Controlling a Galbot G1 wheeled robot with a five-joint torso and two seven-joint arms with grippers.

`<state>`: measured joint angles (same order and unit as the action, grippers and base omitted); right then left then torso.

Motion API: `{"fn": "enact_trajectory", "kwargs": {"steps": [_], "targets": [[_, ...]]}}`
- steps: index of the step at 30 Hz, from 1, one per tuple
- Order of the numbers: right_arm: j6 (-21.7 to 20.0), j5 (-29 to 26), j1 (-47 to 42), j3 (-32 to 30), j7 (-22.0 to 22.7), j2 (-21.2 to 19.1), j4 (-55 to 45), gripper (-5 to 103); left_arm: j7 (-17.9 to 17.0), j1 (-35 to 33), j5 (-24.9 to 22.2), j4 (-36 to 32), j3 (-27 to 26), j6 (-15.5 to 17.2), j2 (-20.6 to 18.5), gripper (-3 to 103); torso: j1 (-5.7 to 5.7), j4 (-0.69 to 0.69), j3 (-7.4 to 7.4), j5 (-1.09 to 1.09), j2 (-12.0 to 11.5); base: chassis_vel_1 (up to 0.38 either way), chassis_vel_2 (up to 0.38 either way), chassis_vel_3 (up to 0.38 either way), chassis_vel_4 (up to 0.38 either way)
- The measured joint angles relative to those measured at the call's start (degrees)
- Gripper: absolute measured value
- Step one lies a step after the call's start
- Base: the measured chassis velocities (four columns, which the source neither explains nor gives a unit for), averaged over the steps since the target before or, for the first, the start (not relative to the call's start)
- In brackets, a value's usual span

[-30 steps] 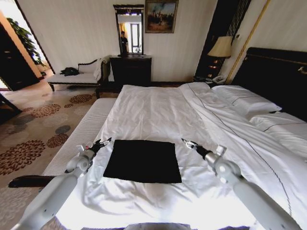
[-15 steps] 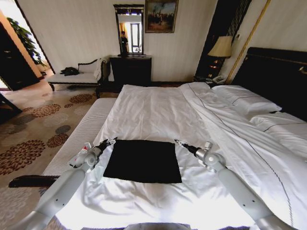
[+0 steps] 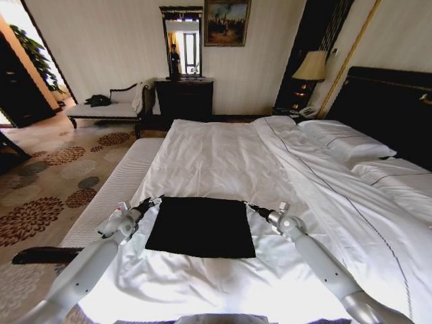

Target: Fold the clothes on the bed.

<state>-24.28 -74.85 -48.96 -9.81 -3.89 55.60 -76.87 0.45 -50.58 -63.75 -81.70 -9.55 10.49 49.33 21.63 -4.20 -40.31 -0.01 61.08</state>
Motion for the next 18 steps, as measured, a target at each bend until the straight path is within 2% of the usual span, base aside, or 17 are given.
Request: {"fn": "enact_trajectory", "kwargs": {"steps": [7,8,9,10,13,16,18], "targets": [[0.08,0.14,0.46,1.07,0.02,0.53,-0.11,53,-0.01,0.34,0.4,0.51,-0.13,0.0,0.11,97,0.0,0.0,0.0,0.01,0.0,0.0,0.0,0.0,0.0],[0.1,0.21,0.55,1.25,0.01,0.57,-0.11,47,-0.02,0.35,0.4,0.53,-0.21,0.0,0.12,99,0.01,0.0,0.0,0.0,0.0,0.0,0.0,0.0,0.0],[0.12,0.31,0.57,1.37,0.0,0.61,-0.11,47,-0.02,0.31,0.4,0.53,-0.29,0.0,0.11,102,0.01,0.0,0.0,0.0,0.0,0.0,0.0,0.0,0.0],[0.16,0.48,0.57,1.5,-0.02,0.66,-0.12,36,-0.03,0.15,0.39,0.54,-0.52,-0.02,0.1,101,0.0,0.0,0.0,0.01,0.0,0.0,0.0,0.0,0.0],[0.2,0.66,0.55,1.62,-0.06,0.7,-0.22,31,-0.04,-0.17,0.39,0.67,-0.89,-0.04,0.1,100,0.0,0.0,0.0,0.0,0.0,0.0,0.0,0.0,0.0],[0.27,0.77,0.57,1.71,-0.08,0.77,-0.33,15,-0.05,-0.44,0.4,0.79,-1.17,-0.09,0.18,100,0.0,0.0,0.0,0.01,0.0,0.0,0.0,0.0,0.0],[0.29,0.77,0.59,1.73,-0.09,0.79,-0.38,15,-0.06,-0.5,0.4,0.79,-1.21,-0.1,0.22,100,0.0,0.0,0.0,0.0,0.0,0.0,0.0,0.0,0.0]]}}
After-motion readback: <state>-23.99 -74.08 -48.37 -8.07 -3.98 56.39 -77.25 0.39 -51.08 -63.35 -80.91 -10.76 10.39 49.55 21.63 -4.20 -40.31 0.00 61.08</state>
